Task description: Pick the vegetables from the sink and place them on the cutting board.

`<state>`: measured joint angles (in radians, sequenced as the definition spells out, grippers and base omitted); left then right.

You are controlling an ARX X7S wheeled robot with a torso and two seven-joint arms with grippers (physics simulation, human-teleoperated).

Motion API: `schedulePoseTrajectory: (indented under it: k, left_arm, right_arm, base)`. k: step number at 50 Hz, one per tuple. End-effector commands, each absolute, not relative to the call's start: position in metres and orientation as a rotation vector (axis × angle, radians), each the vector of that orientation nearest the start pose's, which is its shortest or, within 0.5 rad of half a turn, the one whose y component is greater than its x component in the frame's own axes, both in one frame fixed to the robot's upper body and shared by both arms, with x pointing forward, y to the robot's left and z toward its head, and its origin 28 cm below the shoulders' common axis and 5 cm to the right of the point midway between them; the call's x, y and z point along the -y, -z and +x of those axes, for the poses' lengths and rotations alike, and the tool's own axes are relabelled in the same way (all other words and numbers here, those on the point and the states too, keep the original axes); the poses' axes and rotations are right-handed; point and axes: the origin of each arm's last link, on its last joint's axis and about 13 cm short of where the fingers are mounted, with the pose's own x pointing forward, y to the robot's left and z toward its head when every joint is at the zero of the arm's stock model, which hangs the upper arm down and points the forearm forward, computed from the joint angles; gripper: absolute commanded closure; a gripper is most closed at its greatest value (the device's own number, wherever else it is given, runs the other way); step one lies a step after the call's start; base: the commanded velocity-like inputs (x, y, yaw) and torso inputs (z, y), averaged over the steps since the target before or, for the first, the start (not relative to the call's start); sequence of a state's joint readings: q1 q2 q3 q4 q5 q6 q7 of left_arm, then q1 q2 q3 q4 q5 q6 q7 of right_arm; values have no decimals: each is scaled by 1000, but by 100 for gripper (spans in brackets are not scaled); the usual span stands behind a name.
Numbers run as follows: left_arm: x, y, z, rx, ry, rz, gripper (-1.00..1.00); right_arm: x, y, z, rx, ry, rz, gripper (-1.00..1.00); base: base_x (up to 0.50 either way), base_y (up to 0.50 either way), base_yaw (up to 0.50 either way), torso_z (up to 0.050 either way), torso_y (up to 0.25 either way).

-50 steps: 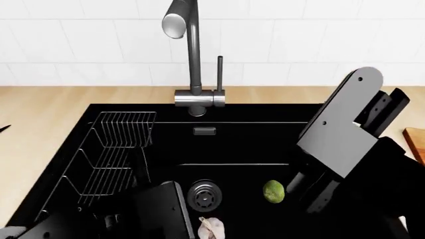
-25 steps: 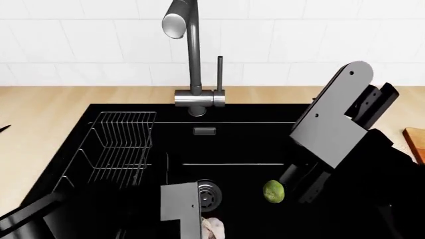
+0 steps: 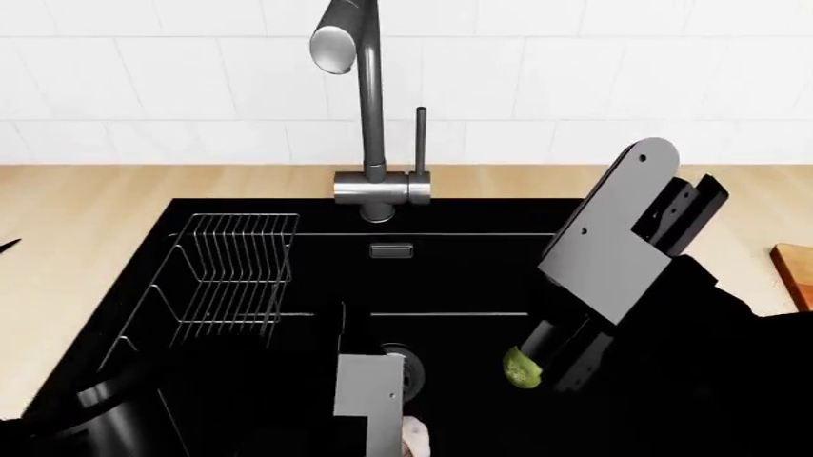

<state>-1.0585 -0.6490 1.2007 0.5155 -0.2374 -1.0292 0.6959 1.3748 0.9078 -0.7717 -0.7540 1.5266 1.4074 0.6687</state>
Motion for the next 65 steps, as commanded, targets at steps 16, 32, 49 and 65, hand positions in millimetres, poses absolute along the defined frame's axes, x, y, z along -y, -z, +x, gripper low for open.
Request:
schedulePoseTrajectory:
  k: [16,32,49,65]
  left_arm:
    - [-184,-166,294,-501,1223,1068,-100]
    - [-171,-147,302,-520,1275,1053,-100]
    - [-163,-130,301,-534,1320,1027,-100]
    - [-163,-105,303,-589,1340,1003,-100]
  right_arm:
    - [138,-253,207,-200,-429,-836,-100]
    - [142,-238,220,-221,-449,-811,-100]
    - [143,-230,224,-234,-463,-801,-100]
    - [142,-224,228,-242,-473,-798,-100]
  base:
    - [0,0,0,0,0]
    - [0,0,0,0,0]
    - [0,0,0,0,0]
    - [0,0,0,0,0]
